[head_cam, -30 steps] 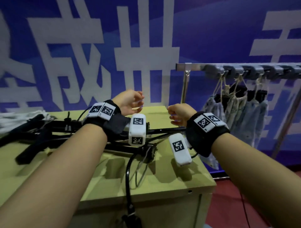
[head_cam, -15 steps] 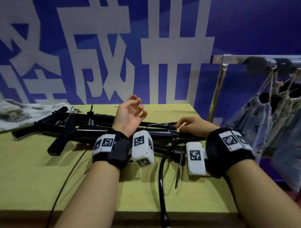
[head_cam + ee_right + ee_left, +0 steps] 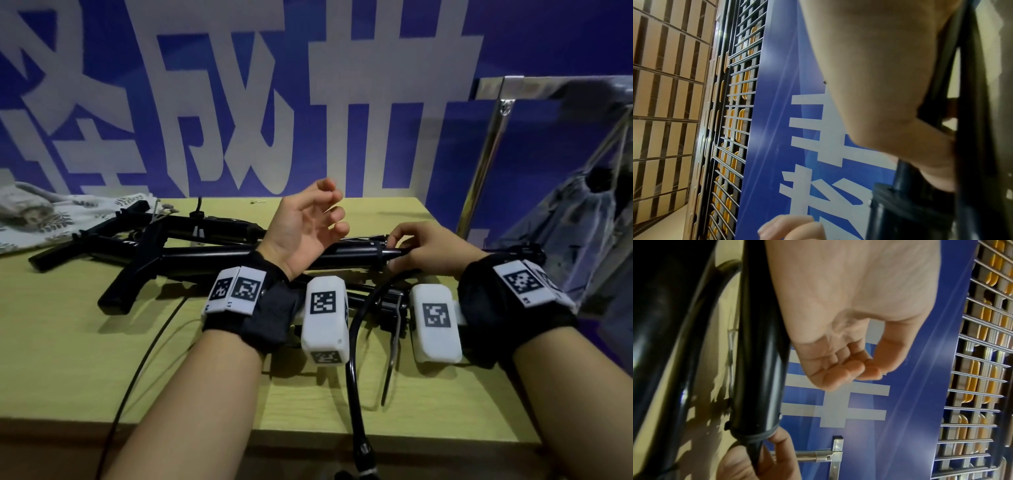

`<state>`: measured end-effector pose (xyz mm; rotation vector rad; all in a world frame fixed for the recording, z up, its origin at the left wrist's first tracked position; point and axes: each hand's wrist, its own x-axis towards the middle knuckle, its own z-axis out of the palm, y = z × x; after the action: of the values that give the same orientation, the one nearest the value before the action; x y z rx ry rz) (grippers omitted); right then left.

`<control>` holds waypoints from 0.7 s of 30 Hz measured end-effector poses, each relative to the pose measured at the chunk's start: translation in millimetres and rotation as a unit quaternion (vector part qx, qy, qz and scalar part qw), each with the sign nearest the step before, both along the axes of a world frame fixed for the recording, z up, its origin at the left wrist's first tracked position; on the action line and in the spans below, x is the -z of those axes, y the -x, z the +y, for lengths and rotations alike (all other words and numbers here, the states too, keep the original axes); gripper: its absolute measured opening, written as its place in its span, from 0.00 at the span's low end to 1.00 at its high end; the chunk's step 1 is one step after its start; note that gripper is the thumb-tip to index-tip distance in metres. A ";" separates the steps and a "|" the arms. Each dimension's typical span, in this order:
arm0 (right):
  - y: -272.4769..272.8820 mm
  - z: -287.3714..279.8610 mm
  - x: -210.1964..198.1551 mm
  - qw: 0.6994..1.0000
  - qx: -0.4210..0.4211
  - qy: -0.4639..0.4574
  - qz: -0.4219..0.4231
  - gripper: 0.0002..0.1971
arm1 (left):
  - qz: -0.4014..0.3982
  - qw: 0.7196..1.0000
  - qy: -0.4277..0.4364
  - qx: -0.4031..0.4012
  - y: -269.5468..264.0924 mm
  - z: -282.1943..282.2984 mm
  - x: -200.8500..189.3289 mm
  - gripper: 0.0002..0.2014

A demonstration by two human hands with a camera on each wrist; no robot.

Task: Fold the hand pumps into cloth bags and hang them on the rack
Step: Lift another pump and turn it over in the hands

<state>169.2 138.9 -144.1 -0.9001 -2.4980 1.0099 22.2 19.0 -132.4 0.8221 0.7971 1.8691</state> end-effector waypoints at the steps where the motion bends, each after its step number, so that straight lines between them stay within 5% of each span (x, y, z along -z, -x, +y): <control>1: -0.7 -1.1 -0.4 1.000 0.003 0.011 0.024 0.10 | 0.000 1.000 -0.012 0.008 -0.5 -1.4 0.4 0.05; 7: -4.7 -2.8 -1.8 0.986 0.045 0.022 0.159 0.10 | 0.020 0.997 -0.059 0.053 1.4 -11.0 -0.4 0.10; 11: -6.8 -0.9 -2.5 0.964 0.086 0.034 0.248 0.11 | 0.043 0.997 0.042 -0.048 4.4 -7.6 2.8 0.11; 15: -8.0 0.5 -1.8 0.947 0.110 0.035 0.301 0.11 | -0.064 0.983 0.005 -0.171 16.5 -7.4 3.6 0.04; 21: -8.1 3.9 3.9 0.966 0.076 0.017 0.248 0.10 | -0.201 0.946 -0.132 -0.217 32.5 -19.7 -2.1 0.06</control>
<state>177.3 142.8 -148.0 -0.7245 -1.9714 1.0717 -10.3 -0.7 -130.3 0.4080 0.4970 2.4731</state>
